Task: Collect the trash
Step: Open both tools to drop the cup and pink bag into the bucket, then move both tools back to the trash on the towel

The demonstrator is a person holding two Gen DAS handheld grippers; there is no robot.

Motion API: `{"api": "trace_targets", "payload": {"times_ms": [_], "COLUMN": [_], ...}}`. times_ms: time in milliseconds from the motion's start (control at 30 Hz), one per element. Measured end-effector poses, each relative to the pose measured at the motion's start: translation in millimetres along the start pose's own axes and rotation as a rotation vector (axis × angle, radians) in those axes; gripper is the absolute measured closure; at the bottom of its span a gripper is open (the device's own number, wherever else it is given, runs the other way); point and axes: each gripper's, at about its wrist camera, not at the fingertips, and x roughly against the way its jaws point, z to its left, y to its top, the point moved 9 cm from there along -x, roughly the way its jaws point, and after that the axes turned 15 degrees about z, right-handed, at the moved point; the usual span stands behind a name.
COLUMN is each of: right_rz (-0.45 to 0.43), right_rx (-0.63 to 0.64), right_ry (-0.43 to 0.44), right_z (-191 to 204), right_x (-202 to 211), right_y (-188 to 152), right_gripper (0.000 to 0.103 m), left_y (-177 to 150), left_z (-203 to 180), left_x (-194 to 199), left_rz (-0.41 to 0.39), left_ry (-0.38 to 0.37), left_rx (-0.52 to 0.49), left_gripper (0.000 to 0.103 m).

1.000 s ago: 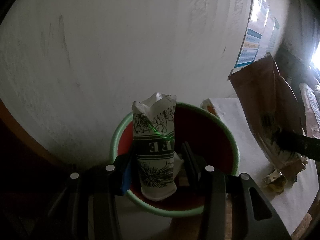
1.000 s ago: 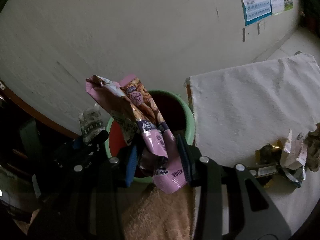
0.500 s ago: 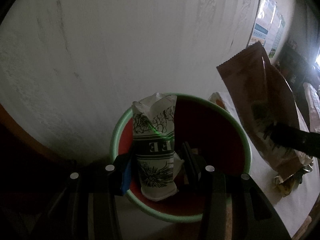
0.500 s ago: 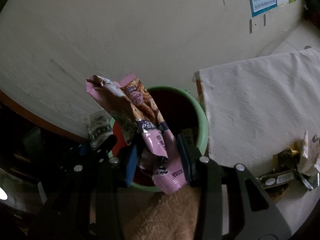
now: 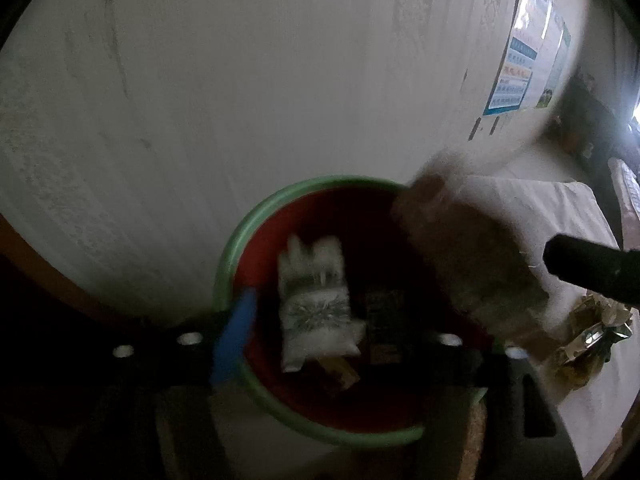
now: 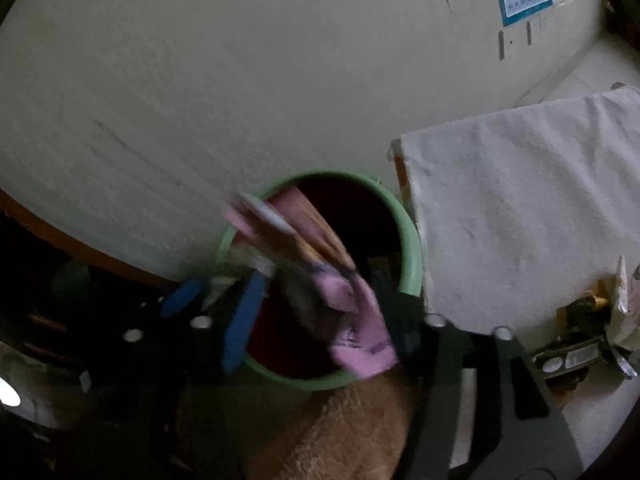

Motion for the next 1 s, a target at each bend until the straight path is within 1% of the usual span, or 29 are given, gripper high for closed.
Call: {"api": "trace_targets", "payload": {"times_ms": [67,167,233,267,333,400,467,567,600,633,700,733,800,833,867,900,933,967,1000], "right_rz": [-0.010,-0.031,-0.077,-0.106,-0.159,-0.203,-0.232,-0.230,-0.206,-0.187,-0.164,-0.145,-0.115,-0.100,-0.098,-0.102,-0.108,-0.119,-0.124], "right_rx": [-0.002,-0.015,-0.021,-0.027,-0.063,-0.128,-0.214,-0.342,-0.387,-0.417,-0.472,-0.496,-0.522,-0.530,-0.531,-0.527,-0.524,-0.524,-0.520], "right_ry": [0.011,0.016,-0.021,-0.055,-0.118,-0.175,-0.259,-0.372,-0.415,-0.426,-0.418,-0.417,-0.417,-0.400,-0.368,-0.338,-0.290,-0.261,-0.253], "right_z": [0,-7,-21,-34,-66,-105,-156,-229,-254,-271,-297,-310,-325,-331,-334,-333,-330,-329,-327], "right_x": [3,14,33,46,74,100,124,144,145,142,136,130,119,112,107,102,98,99,102], "right_y": [0,0,-3,-4,-10,-19,-31,-52,-61,-68,-79,-82,-87,-89,-89,-87,-86,-85,-83], "right_gripper": [0.036,0.036,0.036,0.036,0.036,0.036,0.036,0.036,0.036,0.036,0.036,0.036,0.036,0.038,0.052,0.061,0.068,0.073,0.073], "left_y": [-2,-5,-8,-9,-10,-11,-14,-21,-24,-29,-41,-46,-55,-62,-68,-73,-78,-81,-85], "left_z": [0,-3,-6,-9,-17,-28,-45,-74,-85,-98,-126,-134,-154,-166,-176,-185,-190,-197,-205], "left_x": [2,5,9,12,17,21,26,32,34,35,37,38,42,45,46,48,49,50,49], "left_rz": [-0.010,-0.005,-0.012,-0.018,-0.027,-0.033,-0.031,-0.033,-0.033,-0.028,-0.015,-0.011,-0.001,0.004,0.009,0.011,0.012,0.013,0.012], "left_ry": [-0.003,-0.011,-0.028,-0.033,-0.039,-0.056,-0.089,-0.126,-0.137,-0.151,-0.170,-0.176,-0.195,-0.205,-0.212,-0.214,-0.217,-0.221,-0.221], "left_rx": [0.006,0.010,0.004,-0.006,-0.027,-0.043,-0.066,-0.117,-0.141,-0.175,-0.248,-0.272,-0.330,-0.368,-0.403,-0.437,-0.462,-0.490,-0.529], "left_gripper": [0.025,0.025,0.025,0.025,0.025,0.025,0.025,0.025,0.025,0.025,0.025,0.025,0.025,0.025,0.025,0.025,0.025,0.025,0.025]}}
